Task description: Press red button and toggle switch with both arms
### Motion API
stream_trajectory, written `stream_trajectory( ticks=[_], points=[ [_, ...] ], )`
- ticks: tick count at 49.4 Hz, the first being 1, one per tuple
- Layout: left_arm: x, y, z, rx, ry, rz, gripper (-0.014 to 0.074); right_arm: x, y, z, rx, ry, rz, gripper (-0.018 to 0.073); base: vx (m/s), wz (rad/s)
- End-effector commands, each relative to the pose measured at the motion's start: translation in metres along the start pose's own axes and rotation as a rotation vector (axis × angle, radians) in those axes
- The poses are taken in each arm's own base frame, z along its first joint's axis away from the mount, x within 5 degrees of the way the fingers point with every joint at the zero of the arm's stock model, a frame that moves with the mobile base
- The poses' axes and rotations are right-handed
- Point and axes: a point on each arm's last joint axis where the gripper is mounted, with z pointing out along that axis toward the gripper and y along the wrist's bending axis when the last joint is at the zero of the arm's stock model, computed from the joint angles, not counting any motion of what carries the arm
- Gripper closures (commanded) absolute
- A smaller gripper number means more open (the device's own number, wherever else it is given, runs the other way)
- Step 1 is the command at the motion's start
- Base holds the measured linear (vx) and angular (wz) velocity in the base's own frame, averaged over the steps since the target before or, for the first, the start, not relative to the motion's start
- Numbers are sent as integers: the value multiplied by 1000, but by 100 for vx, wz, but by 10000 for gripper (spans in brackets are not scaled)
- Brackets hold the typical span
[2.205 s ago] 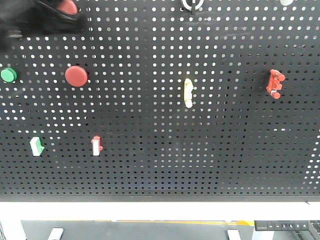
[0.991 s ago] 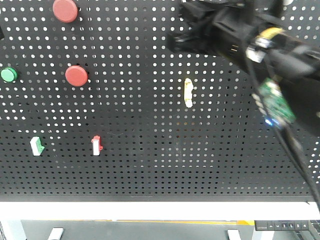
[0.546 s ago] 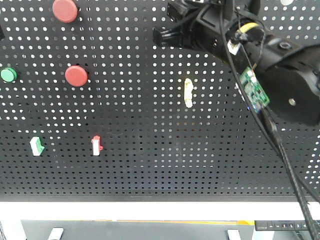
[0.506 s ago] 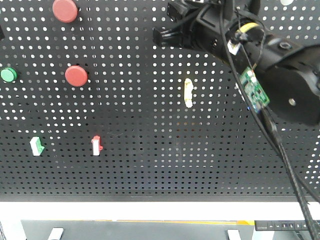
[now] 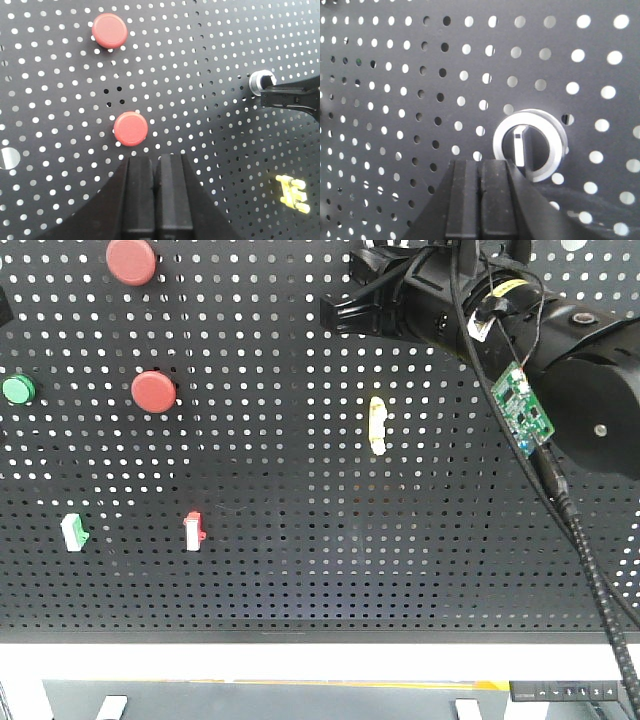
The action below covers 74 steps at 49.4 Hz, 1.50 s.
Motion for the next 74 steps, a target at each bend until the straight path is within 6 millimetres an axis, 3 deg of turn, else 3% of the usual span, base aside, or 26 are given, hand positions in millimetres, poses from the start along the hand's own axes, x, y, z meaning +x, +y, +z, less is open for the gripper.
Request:
stream_trajectory(
  ticks=[1,38,51,63,74],
  points=[
    [-18,1,-3,1,-106,-14,597,-39,-14,-19,34,-138,-29,562,0,0],
    [-14,1,-3,-1,-70,-14,596,-44,-15,-22,44,-155,-155,562,0,0],
    [-15,1,-3,-1,-73,-14,596,-56,-31,-37,95,-145,-144,562,0,0],
    [-14,1,-3,-1,-71,-14,596,-82,-6,-57,25,-210,-127,562,0,0],
    [-14,1,-3,-1,-71,-14,596,-95,-11,-81,48,-136,-121,562,0,0]
  ],
)
